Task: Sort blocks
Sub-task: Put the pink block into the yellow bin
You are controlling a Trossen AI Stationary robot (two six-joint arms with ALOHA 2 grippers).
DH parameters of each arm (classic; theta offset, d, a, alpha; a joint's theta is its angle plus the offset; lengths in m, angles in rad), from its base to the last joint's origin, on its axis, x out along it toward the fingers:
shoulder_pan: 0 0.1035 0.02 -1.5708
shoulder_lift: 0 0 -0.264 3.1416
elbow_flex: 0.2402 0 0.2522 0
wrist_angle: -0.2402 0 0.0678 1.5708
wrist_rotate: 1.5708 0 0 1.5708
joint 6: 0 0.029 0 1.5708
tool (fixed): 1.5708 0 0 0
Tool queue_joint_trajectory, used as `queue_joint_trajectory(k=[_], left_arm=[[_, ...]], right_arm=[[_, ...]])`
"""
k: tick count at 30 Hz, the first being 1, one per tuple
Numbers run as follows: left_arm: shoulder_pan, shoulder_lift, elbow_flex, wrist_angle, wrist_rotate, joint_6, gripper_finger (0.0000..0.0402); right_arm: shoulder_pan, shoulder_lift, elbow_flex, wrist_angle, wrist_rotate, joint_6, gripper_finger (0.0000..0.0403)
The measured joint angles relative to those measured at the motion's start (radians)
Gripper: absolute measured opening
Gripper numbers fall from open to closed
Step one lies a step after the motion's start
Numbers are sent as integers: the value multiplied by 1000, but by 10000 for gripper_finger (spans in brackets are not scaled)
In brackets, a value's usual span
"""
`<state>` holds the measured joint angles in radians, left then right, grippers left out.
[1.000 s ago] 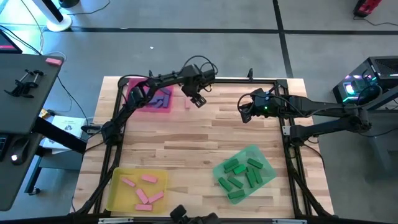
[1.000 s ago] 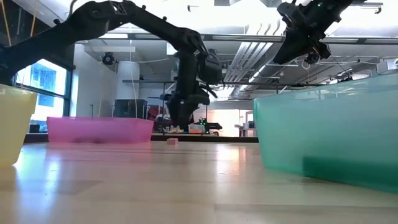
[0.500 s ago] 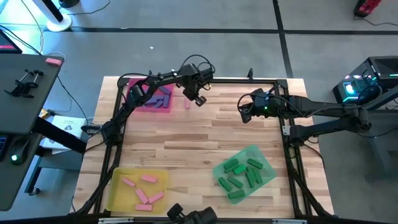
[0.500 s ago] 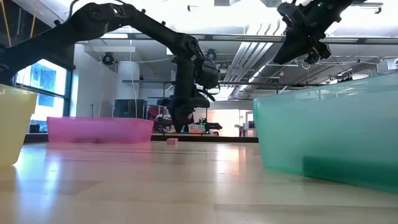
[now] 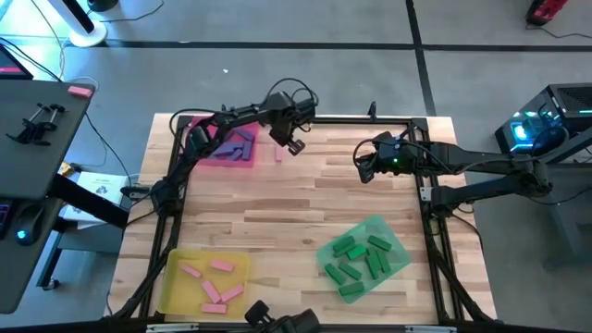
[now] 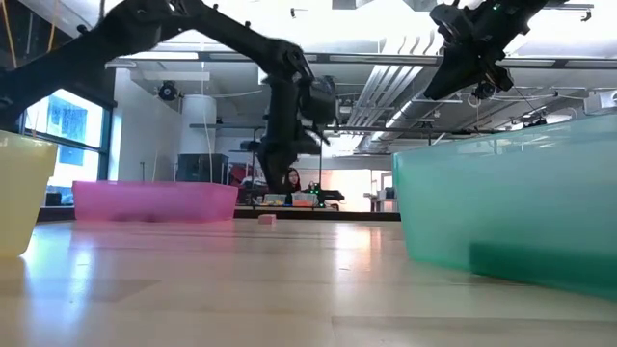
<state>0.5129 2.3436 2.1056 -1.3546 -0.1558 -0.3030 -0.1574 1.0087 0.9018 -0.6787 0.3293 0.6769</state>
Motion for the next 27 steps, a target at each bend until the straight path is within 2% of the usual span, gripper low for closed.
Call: queue_joint_trajectory(k=[4, 10, 12, 14, 18, 27], left_arm=[[4, -61, -18, 46, -28, 25, 0], [11, -188, -333, 278, 88, -31, 0], [5, -225, -399, 366, 107, -59, 0], [4, -249, -425, 437, 109, -104, 0], [9, -226, -433, 431, 131, -146, 0], [-13, -220, -489, 435, 58, -190, 0]], right_arm=[[1, 0, 0, -2, -11, 2, 0], [0, 0, 0, -6, -6, -4, 0], [0, 0, 0, -5, -5, -4, 0], [-2, 0, 0, -5, -4, -4, 0], [-10, 0, 0, -5, -4, -4, 0], [-13, 0, 0, -5, -4, 36, 0]])
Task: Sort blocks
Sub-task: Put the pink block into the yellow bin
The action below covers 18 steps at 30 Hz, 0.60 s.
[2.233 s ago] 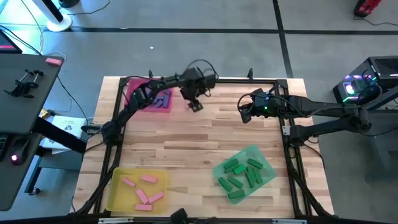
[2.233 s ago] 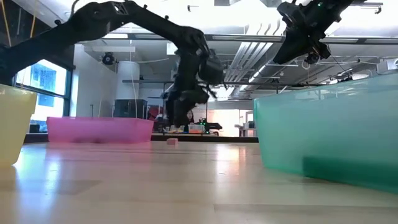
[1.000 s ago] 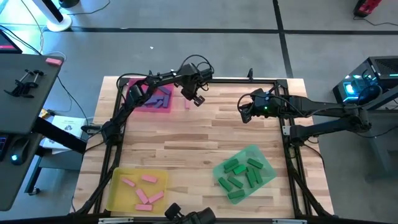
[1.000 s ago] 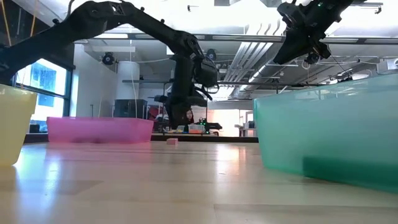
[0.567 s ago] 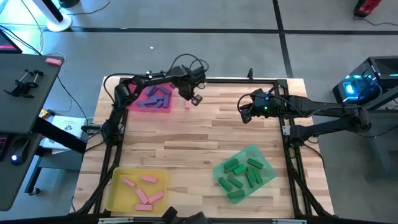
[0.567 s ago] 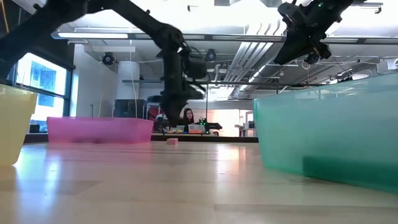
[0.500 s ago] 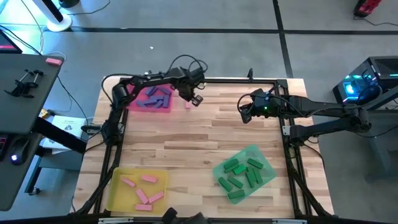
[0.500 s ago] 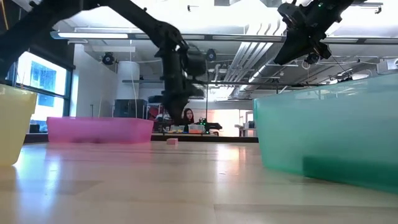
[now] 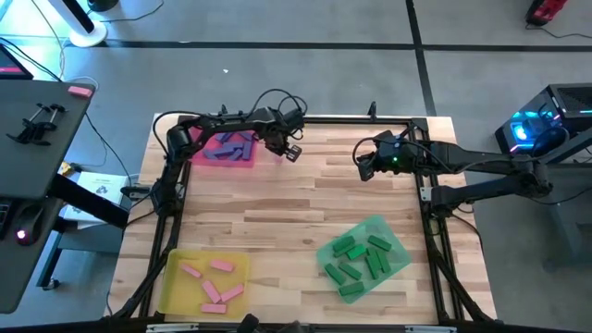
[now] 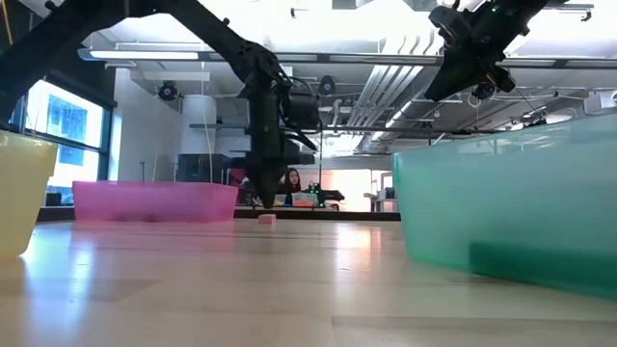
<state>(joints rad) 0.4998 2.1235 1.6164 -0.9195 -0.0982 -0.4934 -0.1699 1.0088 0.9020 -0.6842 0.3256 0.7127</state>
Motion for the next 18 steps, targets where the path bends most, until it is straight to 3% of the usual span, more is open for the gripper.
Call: queue_joint_trajectory(k=[11, 18], left_arm=[[-32, -2, -32, 60, -2, 14, 0], [-92, -2, -32, -59, 77, 463, 0]], right_arm=[[0, 0, 0, 0, 0, 5, 0], [0, 0, 0, 0, 0, 5, 0]])
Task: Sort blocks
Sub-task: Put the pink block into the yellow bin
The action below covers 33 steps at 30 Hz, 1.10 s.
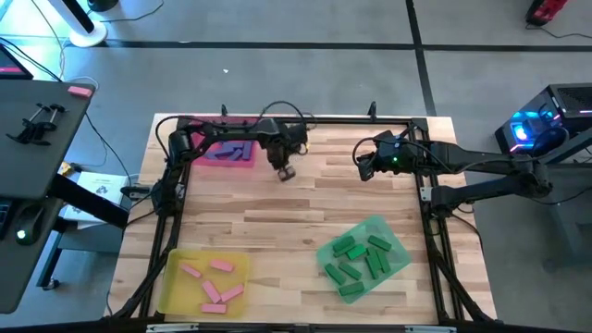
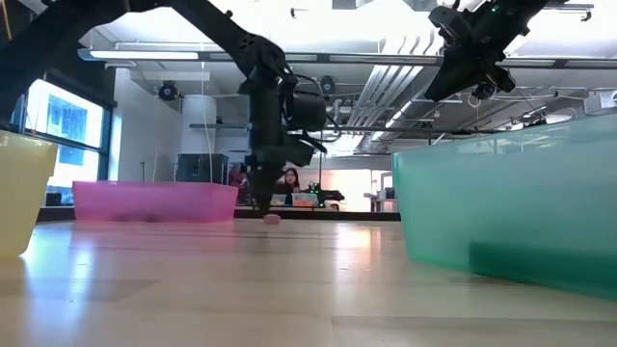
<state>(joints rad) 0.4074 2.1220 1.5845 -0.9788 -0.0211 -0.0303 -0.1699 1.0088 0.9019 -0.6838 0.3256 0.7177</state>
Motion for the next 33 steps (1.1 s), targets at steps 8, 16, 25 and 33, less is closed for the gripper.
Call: queue_joint_trajectory(k=[8, 16, 25, 33], left_arm=[[-93, -10, 31, -65, -81, 108, 0], [58, -24, 77, 42, -121, -350, 0], [108, -16, 79, 159, -105, -487, 0], [83, 30, 78, 140, -115, -564, 0]], right_arm=[[0, 0, 0, 0, 0, 0, 0], [0, 0, 0, 4, 1, 18, 0], [0, 0, 0, 8, 1, 0, 0], [0, 0, 0, 8, 1, 0, 0]])
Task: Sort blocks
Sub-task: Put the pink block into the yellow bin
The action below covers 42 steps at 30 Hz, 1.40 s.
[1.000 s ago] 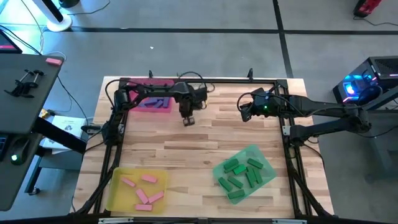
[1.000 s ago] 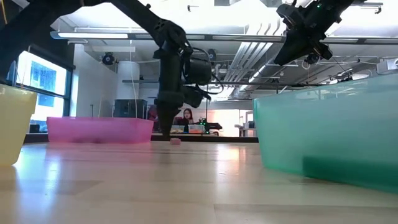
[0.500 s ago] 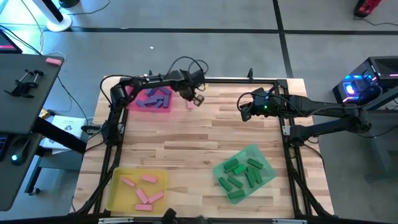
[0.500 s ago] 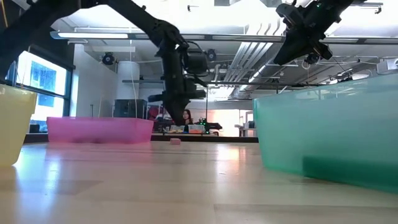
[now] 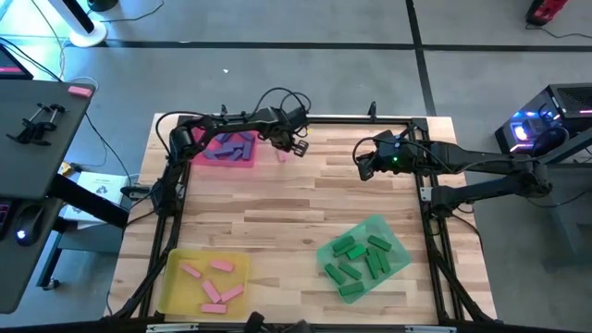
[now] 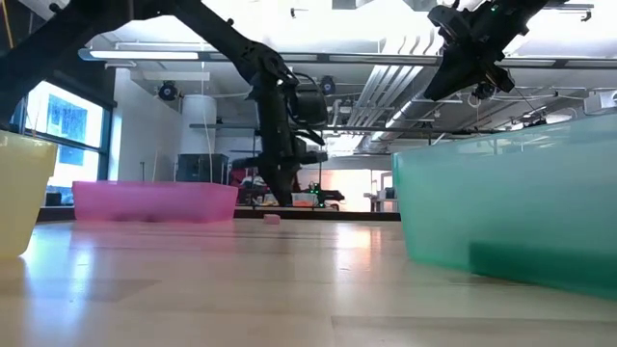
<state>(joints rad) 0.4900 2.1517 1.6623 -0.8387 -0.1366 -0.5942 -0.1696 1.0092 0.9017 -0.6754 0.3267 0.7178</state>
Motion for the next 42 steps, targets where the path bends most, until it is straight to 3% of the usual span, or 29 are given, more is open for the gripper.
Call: queue_joint_trajectory(k=[10, 24, 36, 42], left_arm=[[-14, -4, -33, -53, -135, -93, 0], [-36, -37, -73, -7, -170, -108, 0], [-78, -20, -79, 33, -122, -110, 0], [-80, -25, -79, 28, -165, -120, 0]], right_arm=[[0, 0, 0, 0, 0, 0, 0], [0, 0, 0, 0, 0, -11, 0], [0, 0, 0, 0, -1, -11, 0], [0, 0, 0, 0, -1, -10, 0]])
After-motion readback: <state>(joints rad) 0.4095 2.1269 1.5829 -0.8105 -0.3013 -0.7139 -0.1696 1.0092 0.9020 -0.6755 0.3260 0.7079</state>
